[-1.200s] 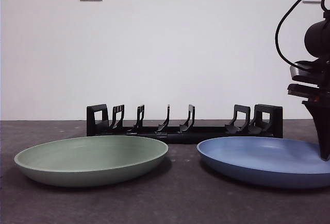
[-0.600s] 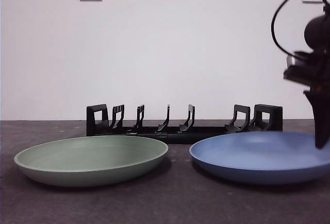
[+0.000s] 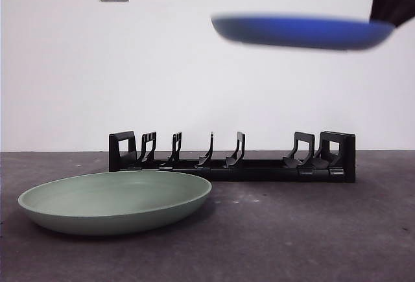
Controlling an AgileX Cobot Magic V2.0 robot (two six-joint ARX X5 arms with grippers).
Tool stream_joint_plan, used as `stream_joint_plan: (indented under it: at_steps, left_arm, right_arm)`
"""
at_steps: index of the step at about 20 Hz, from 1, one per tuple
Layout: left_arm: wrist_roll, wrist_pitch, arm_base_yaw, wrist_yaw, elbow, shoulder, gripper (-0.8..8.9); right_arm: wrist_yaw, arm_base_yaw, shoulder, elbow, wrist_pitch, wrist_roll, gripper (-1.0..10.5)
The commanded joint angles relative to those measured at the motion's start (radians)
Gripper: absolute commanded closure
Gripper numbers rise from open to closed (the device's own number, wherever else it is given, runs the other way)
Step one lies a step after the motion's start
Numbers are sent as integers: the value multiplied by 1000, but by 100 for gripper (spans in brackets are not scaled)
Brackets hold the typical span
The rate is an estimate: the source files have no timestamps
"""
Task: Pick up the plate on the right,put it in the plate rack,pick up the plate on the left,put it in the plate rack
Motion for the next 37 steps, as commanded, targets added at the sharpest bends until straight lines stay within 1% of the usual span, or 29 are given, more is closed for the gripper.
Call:
stream_joint_plan:
  at_steps: [1, 2, 4, 6, 8, 9, 14, 15, 16, 18, 20, 21, 29, 33, 34, 35, 36, 37]
  left_arm:
    - [120, 63, -13, -54, -1, 36, 185]
    - [136, 105, -18, -75, -1, 52, 185]
    - [177, 180, -24, -82, -1, 80, 185]
    - [219, 200, -24, -81, -1, 100, 186]
    - [224, 199, -30, -81, -1, 120, 204]
    - [224, 199, -30, -81, -1, 124, 263]
    - [220, 199, -30, -80, -1, 142, 626]
    - [216, 199, -30, -80, -1, 142, 677]
    - [214, 199, -30, -77, -1, 142, 702]
    - [214, 199, -30, -77, -1, 142, 707]
    - [213, 198, -31, -73, -1, 142, 805]
    - [212, 198, -34, -74, -1, 143, 822]
    - [210, 135, -76, -81, -1, 151, 822]
    - [180, 128, -76, -82, -1, 151, 822]
    - [172, 123, -76, -83, -1, 151, 821]
    - [163, 121, -76, -86, -1, 151, 821]
    - [157, 119, -76, -93, -1, 151, 821]
    - [152, 120, -76, -97, -1, 151, 821]
  right_arm:
    - [-26, 15, -16, 20, -24, -10, 963]
    - [-24, 30, -21, 21, -37, -10, 963]
    - [-24, 52, -22, 21, -60, -21, 963]
    - [-25, 78, -22, 21, -62, -20, 963]
    - [-25, 93, -22, 21, -62, -18, 963]
    - [-27, 93, -22, 21, -61, -18, 963]
    - [-28, 105, -22, 21, -61, -18, 963]
    - [-29, 105, -22, 21, -60, -18, 963]
    - [-29, 105, -22, 21, -56, -18, 963]
    - [-40, 105, -22, 21, -49, -18, 963]
    - [-43, 105, -22, 21, -47, -18, 963]
    - [-43, 105, -22, 21, -47, -18, 963]
    - [-43, 105, -22, 21, -40, -18, 962]
    - [-43, 105, -22, 21, -34, -18, 935]
    - [-43, 105, -22, 21, -23, -18, 900]
    - [-43, 105, -22, 21, -10, -17, 807]
    - [-43, 105, -22, 21, 7, -5, 683]
    - [-43, 105, -22, 21, 23, 8, 602]
